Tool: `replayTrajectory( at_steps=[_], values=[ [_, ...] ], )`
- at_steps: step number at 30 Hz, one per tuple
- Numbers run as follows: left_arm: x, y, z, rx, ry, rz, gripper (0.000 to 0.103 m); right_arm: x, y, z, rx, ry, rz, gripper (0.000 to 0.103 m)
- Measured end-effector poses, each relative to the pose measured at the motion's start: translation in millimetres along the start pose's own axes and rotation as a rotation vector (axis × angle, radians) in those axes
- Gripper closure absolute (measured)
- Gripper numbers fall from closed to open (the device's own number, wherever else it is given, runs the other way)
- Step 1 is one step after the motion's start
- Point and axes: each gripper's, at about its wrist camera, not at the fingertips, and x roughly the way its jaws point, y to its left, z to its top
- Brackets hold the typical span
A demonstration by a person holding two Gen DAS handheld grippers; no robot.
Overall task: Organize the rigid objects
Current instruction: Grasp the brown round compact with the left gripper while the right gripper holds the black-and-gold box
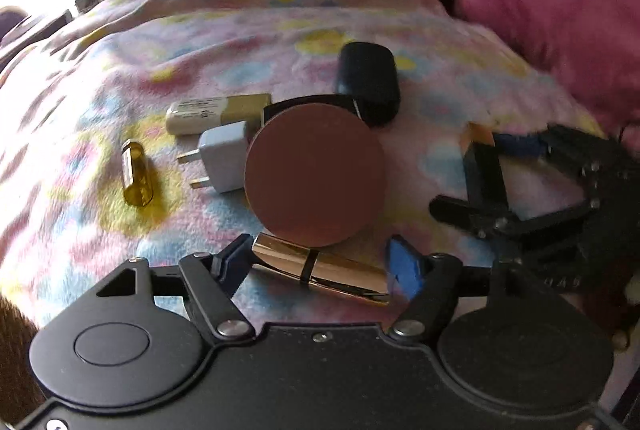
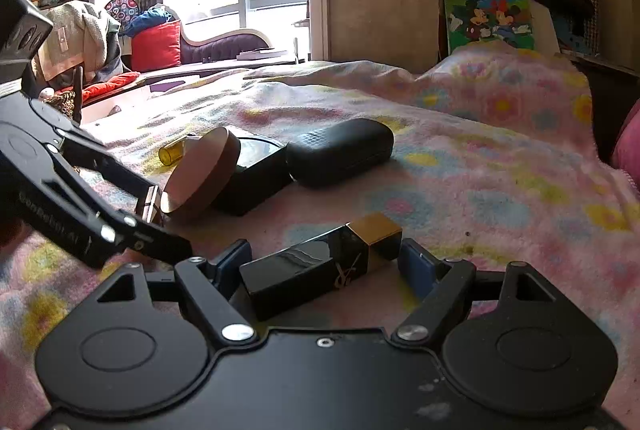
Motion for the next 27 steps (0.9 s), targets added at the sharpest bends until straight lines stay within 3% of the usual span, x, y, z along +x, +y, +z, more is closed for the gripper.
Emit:
replayTrajectory(
  at_steps=[4, 6, 7, 9, 12, 19, 21, 22, 27],
  values=[
    [-4.7, -1.1, 1.6, -0.065, -0.001, 0.045, 0.035, 0.4, 0.4, 0.1, -0.002, 0.002, -0.002, 0.024],
    [-10.1, 2.4, 8.6, -0.122, -0.026, 0.046, 0.023, 0.5, 0.5, 0.0, -0.002, 0.002, -0.002, 0.024],
    [-13.2, 4.3, 12.3, -0.149, -0.048, 0.044, 0.007, 0.6, 0.8, 0.0, -0.003, 0.002, -0.003, 0.024],
    [-19.0, 7.3, 20.8, -0.193, -0.086, 0.037, 0.004, 0.7, 1.2, 0.4, -0.004, 0.003, -0.004, 0.024],
    [-14.5, 11.3, 34.3, -0.237, -0.077, 0.018, 0.004, 0.7, 1.7, 0.3, -0.006, 0.003, -0.006, 0.024],
    [11.2, 8.9, 36.3, -0.269, -0.007, 0.065, 0.005, 1.2, 2.2, 0.3, -0.006, 0.002, -0.006, 0.024],
    [14.0, 11.3, 35.5, -0.315, -0.004, 0.046, 0.027, 1.2, 2.0, 0.2, -0.006, 0.003, -0.006, 0.024],
    [16.7, 13.6, 35.6, -0.343, 0.009, 0.015, 0.032, 1.4, 2.1, 0.2, -0.006, 0.003, -0.007, 0.024],
    [-0.6, 14.5, 27.9, -0.446, -0.015, 0.045, 0.032, 1.5, 2.5, 0.5, -0.012, 0.005, -0.011, 0.024]
  ],
)
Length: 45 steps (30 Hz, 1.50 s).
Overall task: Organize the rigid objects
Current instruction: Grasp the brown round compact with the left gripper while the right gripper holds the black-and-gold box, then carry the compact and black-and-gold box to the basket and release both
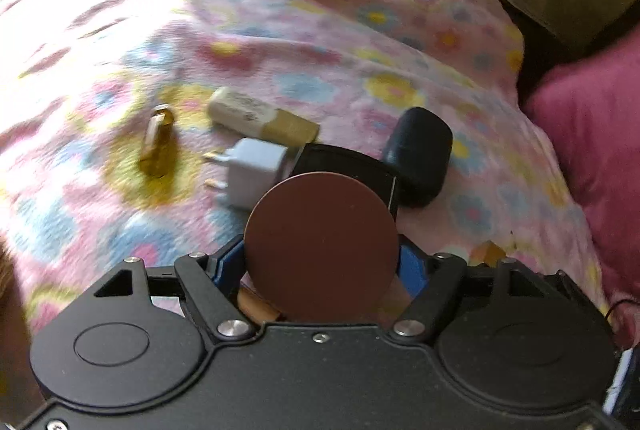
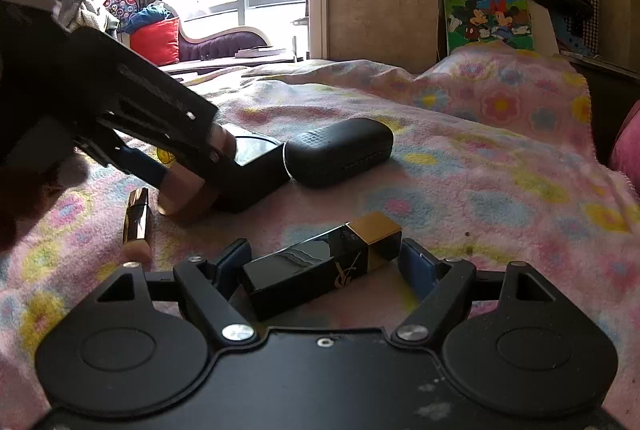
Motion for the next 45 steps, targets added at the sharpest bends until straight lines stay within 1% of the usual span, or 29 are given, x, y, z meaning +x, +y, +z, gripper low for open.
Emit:
replayTrajectory(
  at_steps=[5, 9, 10, 14, 17, 19, 22, 25, 29, 35, 39, 45],
  values=[
    [-50.2, 2.3, -11.2, -0.04, -0.083, 0.066, 0.032, 0.4, 2.7, 1.3, -0.014, 0.007, -0.013, 0.024],
    [-93.4, 15.8, -22.7, -0.11, -0.149, 0.096, 0.032, -0.4, 5.7, 4.4, -0.029, 0.019, -0.029, 0.025],
    [-103.1, 18.7, -26.2, -0.119, -0.167, 0.112, 0.032, -0.5, 7.0, 5.5, -0.035, 0.024, -0.034, 0.025],
    [-140.2, 31.2, -39.9, -0.14, -0.23, 0.227, 0.032, -1.9, 10.7, 11.9, -0.036, 0.055, -0.06, 0.025],
    [-167.5, 45.7, -49.3, -0.187, -0.276, 0.276, 0.032, -9.1, 12.3, 17.5, 0.024, 0.073, -0.083, 0.025],
    [-181.2, 57.1, -55.2, -0.235, -0.3, 0.297, 0.032, -18.0, 13.7, 20.6, 0.084, 0.076, -0.068, 0.025],
    [-197.2, 75.2, -65.7, -0.311, -0.318, 0.351, 0.032, -36.7, 25.8, 28.7, 0.103, 0.053, -0.059, 0.025],
    [-207.1, 95.1, -74.3, -0.388, -0.318, 0.395, 0.032, -55.4, 41.7, 41.4, 0.108, 0.03, -0.01, 0.025],
    [-220.4, 115.3, -84.0, -0.463, -0.333, 0.418, 0.032, -77.5, 73.6, 63.4, 0.063, -0.009, 0.066, 0.024],
    [-233.8, 134.2, -86.5, -0.495, -0.34, 0.438, 0.032, -92.4, 130.2, 98.3, -0.011, -0.041, 0.191, 0.024],
    [-242.9, 147.5, -84.9, -0.519, -0.341, 0.449, 0.032, -94.5, 164.3, 122.2, -0.025, -0.061, 0.286, 0.024],
    [-246.9, 170.3, -75.3, -0.545, -0.328, 0.492, 0.032, -88.0, 208.9, 156.2, -0.051, -0.085, 0.377, 0.024]
  ],
)
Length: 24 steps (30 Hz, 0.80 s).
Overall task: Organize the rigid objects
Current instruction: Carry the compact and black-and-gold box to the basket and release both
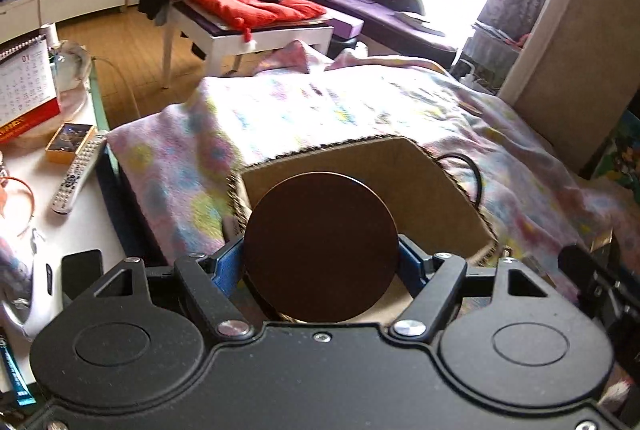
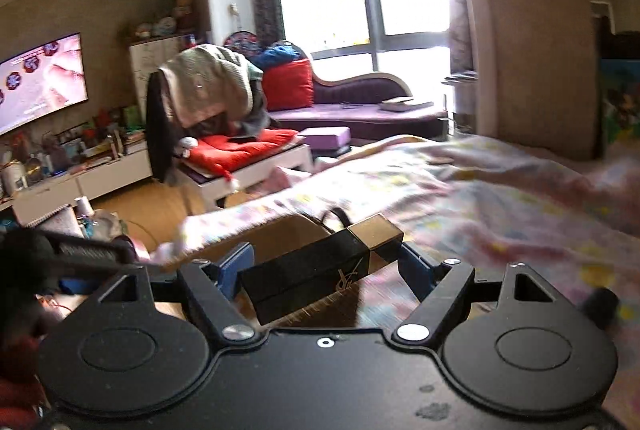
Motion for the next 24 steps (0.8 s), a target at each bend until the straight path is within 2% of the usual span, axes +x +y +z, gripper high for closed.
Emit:
replayTrajectory(
  at_steps=[8, 18, 22, 24],
  values=[
    [23.6, 12.4, 23.5, -0.029, 0.03, 0.055, 0.032, 54.8, 22.2, 30.7, 0.002, 0.05, 0.04, 0.024],
    [46.9, 11.1, 31.5, -0.012, 0.079, 0.097, 0.031, 105.2, 28.6, 35.4, 0.029, 0.108, 0.03, 0.024],
    [52.0, 10.6, 31.0, -0.012, 0.088, 0.113, 0.018, 118.4, 32.2, 35.6, 0.025, 0.142, 0.04, 0.023],
    [52.5, 10.5, 30.3, -0.01, 0.089, 0.115, 0.016, 122.3, 34.0, 35.0, 0.027, 0.151, 0.037, 0.017]
  ],
)
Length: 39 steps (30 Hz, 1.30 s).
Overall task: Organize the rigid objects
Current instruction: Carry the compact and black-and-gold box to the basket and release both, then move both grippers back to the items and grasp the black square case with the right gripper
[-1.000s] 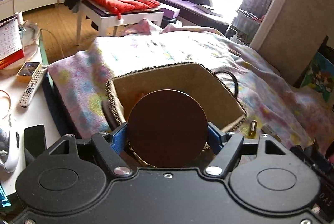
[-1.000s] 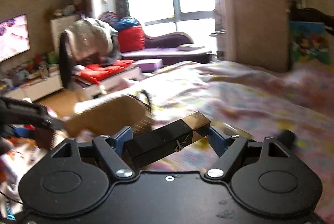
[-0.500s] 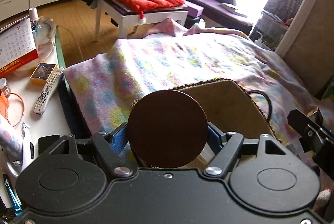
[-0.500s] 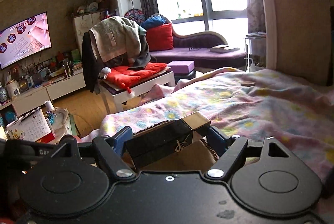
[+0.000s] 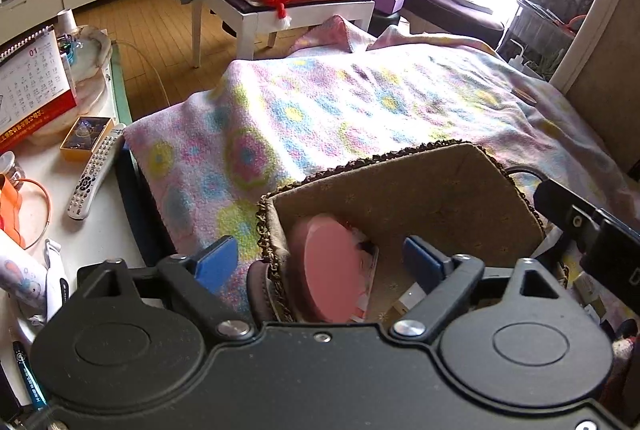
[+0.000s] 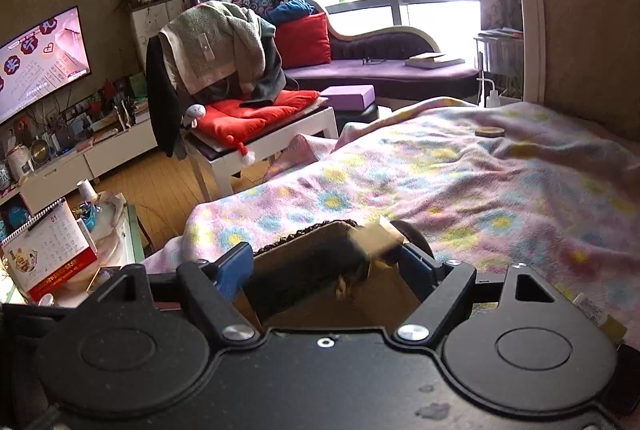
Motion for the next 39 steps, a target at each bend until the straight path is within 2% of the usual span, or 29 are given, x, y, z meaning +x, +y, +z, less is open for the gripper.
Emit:
replayTrajectory(
  at_steps=[1, 4, 12, 16, 22, 29, 33, 39],
  values=[
    [0.1, 0.0, -0.6, 0.002, 0.001, 0.004, 0.014, 1.1, 0.9, -0.1, -0.001, -0.002, -0.002, 0.013],
    [0.2, 0.7, -1.0, 0.004, -0.001, 0.013, 0.01, 1.7, 2.5, 0.7, -0.004, -0.009, -0.01, 0.012],
    [-5.8, 1.8, -6.6, -0.002, -0.005, 0.024, 0.01, -16.2, -7.1, -2.4, 0.002, -0.04, -0.035, 0.008],
    [-15.9, -4.4, -13.2, 0.029, -0.033, 0.029, 0.009, -32.2, -15.0, -9.1, -0.011, -0.077, -0.067, 0.0],
    [-35.3, -27.8, -30.9, 0.119, -0.09, 0.013, 0.004, -63.5, -33.2, -22.1, -0.021, -0.149, -0.183, 0.0],
    [-51.4, -70.9, -66.1, 0.256, -0.094, -0.098, 0.004, -99.8, -83.7, -51.9, 0.046, -0.188, -0.401, 0.0],
    [-50.5, -97.3, -94.4, 0.358, -0.076, -0.144, 0.004, -116.4, -123.0, -83.4, 0.084, -0.148, -0.502, 0.0],
    [-23.6, -125.5, -134.9, 0.475, 0.021, -0.189, 0.004, -133.5, -176.0, -142.5, 0.158, -0.01, -0.564, 0.0]
  ],
)
